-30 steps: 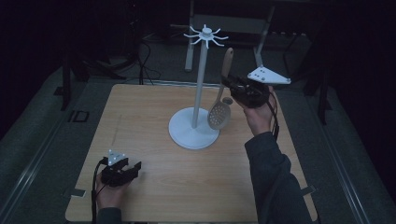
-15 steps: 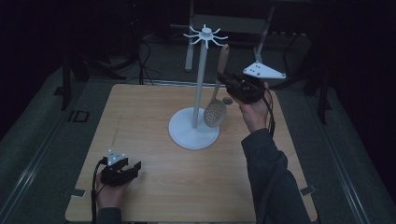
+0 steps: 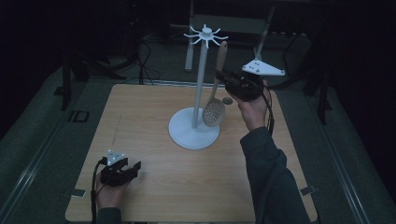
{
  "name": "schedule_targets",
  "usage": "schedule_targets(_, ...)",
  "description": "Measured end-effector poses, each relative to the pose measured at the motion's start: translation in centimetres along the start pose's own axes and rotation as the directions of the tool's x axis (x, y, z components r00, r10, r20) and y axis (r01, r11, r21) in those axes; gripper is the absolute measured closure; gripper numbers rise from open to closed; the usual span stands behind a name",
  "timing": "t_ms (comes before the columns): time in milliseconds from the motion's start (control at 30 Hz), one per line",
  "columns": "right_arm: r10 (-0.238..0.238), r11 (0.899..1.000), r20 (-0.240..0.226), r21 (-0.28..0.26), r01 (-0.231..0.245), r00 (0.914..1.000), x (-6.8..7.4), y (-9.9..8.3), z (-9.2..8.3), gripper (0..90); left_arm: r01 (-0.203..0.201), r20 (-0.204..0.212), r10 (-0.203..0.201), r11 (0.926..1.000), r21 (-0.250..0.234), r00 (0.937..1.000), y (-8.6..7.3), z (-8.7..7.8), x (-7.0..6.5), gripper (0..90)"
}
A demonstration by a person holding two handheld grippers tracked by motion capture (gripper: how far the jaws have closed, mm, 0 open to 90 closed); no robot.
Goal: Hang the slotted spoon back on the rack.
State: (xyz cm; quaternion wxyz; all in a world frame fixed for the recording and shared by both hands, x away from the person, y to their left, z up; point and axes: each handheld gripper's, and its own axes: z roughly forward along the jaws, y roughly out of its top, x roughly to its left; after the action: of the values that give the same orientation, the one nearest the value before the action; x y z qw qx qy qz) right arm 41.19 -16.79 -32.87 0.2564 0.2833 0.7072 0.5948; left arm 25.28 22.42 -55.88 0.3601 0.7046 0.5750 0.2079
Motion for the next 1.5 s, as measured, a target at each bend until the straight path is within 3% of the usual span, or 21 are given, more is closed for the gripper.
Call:
schedule_targets(433, 0.026, 0.999, -0.021, 0.021, -0.026, 0.9994, 0.1, -0.1, 1.2, 72.2, 0.004, 0.0, -0.004, 1.0, -0.004, 1.0, 0.0, 0.0, 0.0, 42.5)
schedule_targets(967, 0.037, 0.999, 0.006, 0.021, -0.037, 0.9993, 0.5, -0.1, 1.7, 69.7, 0.002, 0.0, -0.002, 1.0, -0.003, 1.0, 0.0, -0.1, 0.0, 42.5)
schedule_targets(1200, 0.041, 0.999, 0.004, 0.002, -0.041, 0.9991, 0.5, 0.1, 1.1, 55.6, 0.002, 0.0, -0.002, 1.0, -0.003, 1.0, 0.0, 0.0, 0.0, 42.5)
schedule_targets(1267, 0.031, 1.0, 0.026, 0.006, -0.031, 0.9992, 0.6, 0.2, 0.9, 45.0, 0.002, 0.001, -0.002, 1.0, -0.003, 1.0, 0.0, 0.0, 0.0, 42.5)
schedule_targets(1300, 0.031, 1.0, 0.026, 0.006, -0.031, 0.9992, 0.6, 0.2, 0.9, 45.0, 0.001, 0.001, -0.001, 1.0, -0.003, 1.0, 0.0, 0.0, 0.0, 42.5)
schedule_targets(1400, 0.03, 0.999, 0.061, 0.022, -0.031, 0.9977, 0.6, 0.2, 0.7, 32.7, 0.002, 0.001, -0.002, 1.0, -0.001, 1.0, 0.0, 0.0, 0.0, 42.5)
schedule_targets(1500, 0.034, 0.999, 0.068, 0.028, -0.036, 0.9971, 0.5, 0.1, 0.6, 29.8, 0.0, 0.001, 0.0, 1.0, 0.001, 1.0, 0.0, 0.0, 0.0, 42.5)
